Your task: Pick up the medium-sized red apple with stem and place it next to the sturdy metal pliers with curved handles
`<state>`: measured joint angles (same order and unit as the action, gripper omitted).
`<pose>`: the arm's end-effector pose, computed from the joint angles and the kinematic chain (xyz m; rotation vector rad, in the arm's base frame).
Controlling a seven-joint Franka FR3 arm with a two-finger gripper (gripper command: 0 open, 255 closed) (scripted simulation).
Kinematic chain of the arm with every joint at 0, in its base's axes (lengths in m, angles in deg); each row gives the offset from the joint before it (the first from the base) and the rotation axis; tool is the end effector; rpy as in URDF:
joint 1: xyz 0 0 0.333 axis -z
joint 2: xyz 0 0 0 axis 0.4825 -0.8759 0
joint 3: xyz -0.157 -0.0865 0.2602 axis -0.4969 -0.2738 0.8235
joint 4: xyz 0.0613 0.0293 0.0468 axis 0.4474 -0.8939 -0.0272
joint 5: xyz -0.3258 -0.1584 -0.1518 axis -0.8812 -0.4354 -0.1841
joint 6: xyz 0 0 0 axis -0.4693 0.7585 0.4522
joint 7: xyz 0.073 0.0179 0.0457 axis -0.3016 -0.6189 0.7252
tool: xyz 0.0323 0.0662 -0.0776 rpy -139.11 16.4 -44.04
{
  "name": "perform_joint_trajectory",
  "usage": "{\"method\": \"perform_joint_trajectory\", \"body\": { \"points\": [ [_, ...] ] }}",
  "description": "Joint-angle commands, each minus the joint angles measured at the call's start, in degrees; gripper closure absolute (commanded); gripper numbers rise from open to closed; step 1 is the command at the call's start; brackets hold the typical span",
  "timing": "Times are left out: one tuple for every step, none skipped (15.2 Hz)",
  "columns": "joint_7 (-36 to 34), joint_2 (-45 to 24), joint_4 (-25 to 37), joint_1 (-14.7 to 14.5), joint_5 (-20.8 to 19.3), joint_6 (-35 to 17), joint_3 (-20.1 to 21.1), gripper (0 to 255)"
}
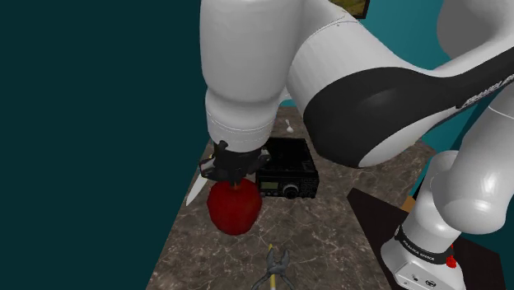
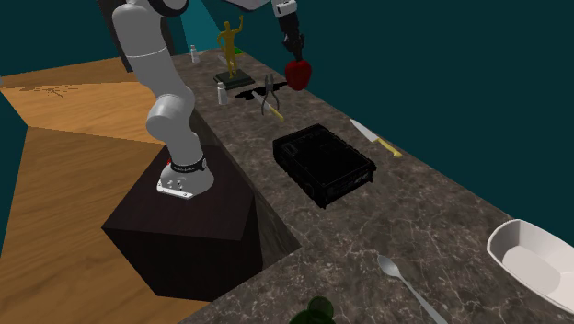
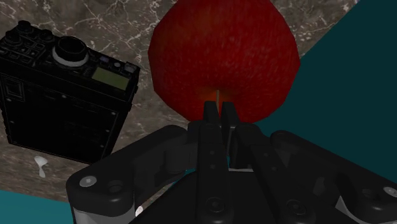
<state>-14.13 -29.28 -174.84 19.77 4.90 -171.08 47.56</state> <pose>0.3337 0.4285 0.5334 2.8517 -0.7128 0.5834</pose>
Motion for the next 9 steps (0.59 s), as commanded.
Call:
{"method": "perform_joint_trajectory", "body": {
  "points": [
    [-0.7,-0.3,-1.2,0.0,-0.4,-1.3,0.1,255],
    [-1.0,-0.5,-1.8,0.0,-0.5,-1.9,0.1,255],
    [-1.3,-0.6,-2.4,0.0,-0.7,-2.6,0.1,255],
    [-1.7,-0.7,-3.1,0.0,-0.9,-3.3,0.2,255],
    [-2.0,-0.9,-3.7,0.0,-1.1,-3.9,0.2,255],
    [-2.4,-1.1,-4.3,0.0,-1.4,-4.5,0.2,255],
    [-2.8,-1.3,-4.8,0.0,-1.6,-5.2,0.3,255],
    [-3.2,-1.5,-5.4,0.0,-1.9,-5.8,0.3,255],
    [-3.6,-1.7,-6.0,0.0,-2.1,-6.4,0.4,255]
  ]
}}
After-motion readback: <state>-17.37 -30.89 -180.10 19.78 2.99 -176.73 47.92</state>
